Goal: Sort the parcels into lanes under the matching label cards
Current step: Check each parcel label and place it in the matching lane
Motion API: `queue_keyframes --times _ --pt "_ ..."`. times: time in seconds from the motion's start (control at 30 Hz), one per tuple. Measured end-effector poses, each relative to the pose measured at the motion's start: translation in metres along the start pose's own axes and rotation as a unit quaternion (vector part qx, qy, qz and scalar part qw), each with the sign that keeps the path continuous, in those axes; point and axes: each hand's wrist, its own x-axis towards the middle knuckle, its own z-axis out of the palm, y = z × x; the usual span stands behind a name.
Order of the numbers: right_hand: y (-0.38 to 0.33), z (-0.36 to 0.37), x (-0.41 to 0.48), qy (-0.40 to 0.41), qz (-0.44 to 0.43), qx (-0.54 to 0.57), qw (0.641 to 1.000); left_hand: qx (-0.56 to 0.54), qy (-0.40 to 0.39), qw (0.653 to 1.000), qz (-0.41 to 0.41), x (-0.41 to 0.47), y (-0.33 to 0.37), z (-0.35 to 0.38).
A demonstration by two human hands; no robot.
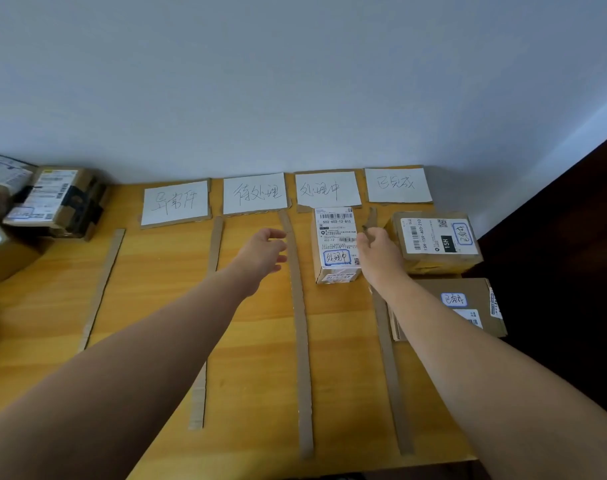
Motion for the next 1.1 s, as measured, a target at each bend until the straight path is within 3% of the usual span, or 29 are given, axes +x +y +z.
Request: queue_keyframes --times 0.23,0.4,0.77,1.1 --pt "-0.039 0.019 -0.035 0.054 -0.041 -0.043 0.997 -0.015 0.004 0.999 0.041 -0.020 -0.012 -0.047" --pt "-0.086 0.058 -0.076 0.119 -0.108 -0.129 0.978 0.002 0.012 0.996 0.086 -0.039 -0.038 -0.121" --pt "-0.187 0.237 -0.182 0.002 -0.097 -0.005 0.995 0.098 0.083 0.985 0.114 -0.085 -0.122 -0.339" --pt "-0.258 0.301 -0.189 -0.069 -0.143 -0.010 0.987 0.067 0.102 0.990 0.068 -0.078 -0.174 -0.421"
